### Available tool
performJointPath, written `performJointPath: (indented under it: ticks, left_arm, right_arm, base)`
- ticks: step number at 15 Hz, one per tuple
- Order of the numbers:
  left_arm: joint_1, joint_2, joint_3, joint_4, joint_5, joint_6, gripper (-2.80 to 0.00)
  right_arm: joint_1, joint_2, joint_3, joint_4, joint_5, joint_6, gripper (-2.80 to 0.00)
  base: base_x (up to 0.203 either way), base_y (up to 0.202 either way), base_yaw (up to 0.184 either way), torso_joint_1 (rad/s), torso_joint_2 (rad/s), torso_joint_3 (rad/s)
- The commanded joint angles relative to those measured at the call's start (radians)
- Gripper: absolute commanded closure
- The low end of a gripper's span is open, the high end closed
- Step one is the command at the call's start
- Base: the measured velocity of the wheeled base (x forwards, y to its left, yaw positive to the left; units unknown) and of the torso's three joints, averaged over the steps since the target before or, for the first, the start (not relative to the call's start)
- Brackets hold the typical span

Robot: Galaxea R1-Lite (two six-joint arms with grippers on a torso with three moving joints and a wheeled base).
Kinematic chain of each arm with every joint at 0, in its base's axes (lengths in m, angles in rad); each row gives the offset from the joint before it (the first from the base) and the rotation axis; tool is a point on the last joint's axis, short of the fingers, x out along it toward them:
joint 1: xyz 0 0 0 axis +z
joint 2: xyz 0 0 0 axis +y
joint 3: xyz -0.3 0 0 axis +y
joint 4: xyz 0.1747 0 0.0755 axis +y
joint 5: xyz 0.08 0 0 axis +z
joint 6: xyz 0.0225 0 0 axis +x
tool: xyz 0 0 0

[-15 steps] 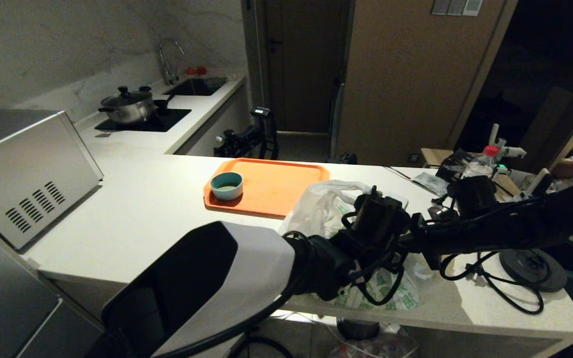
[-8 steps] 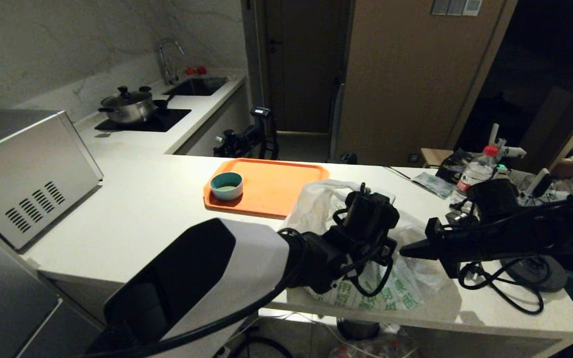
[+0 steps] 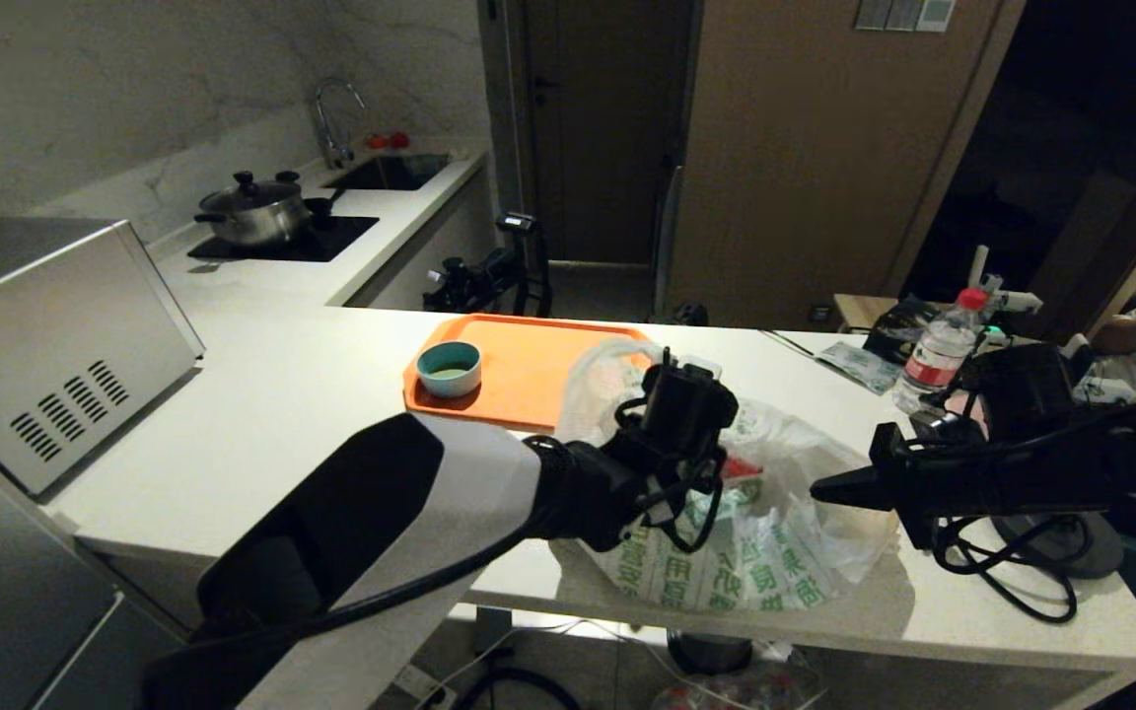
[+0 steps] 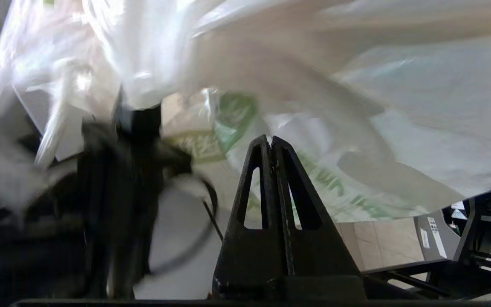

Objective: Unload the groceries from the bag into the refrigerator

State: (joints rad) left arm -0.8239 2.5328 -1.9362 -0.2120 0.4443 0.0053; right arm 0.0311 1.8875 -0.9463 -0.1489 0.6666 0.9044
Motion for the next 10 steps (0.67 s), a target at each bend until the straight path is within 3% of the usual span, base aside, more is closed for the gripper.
performJointPath:
  ticks: [1,5,10]
  left_arm:
    - [0.041,-0.006,0.0,0.003,0.011,-0.001,0.0]
    - [0.085,-0.018,0.022,0.0,0.013,-0.001,0.0]
    - [0.129,-0.1,0.14,-0.007,0.011,-0.002,0.0]
  right_arm:
    - [0.001,-0.01,-0.006,-0.001,0.005,0.001,0.0]
    - [0.002,0.003,-0.015,-0.059,0.05,-0.026,0.0]
    - [0.007,0.097,-0.073,-0.161,0.054,-0.016,0.0]
  base:
    - [0.0,0.0,0.0,0.0,0.0,0.0]
    - [0.0,0.0,0.0,0.0,0.0,0.0]
    - [0.0,0.0,0.0,0.0,0.0,0.0]
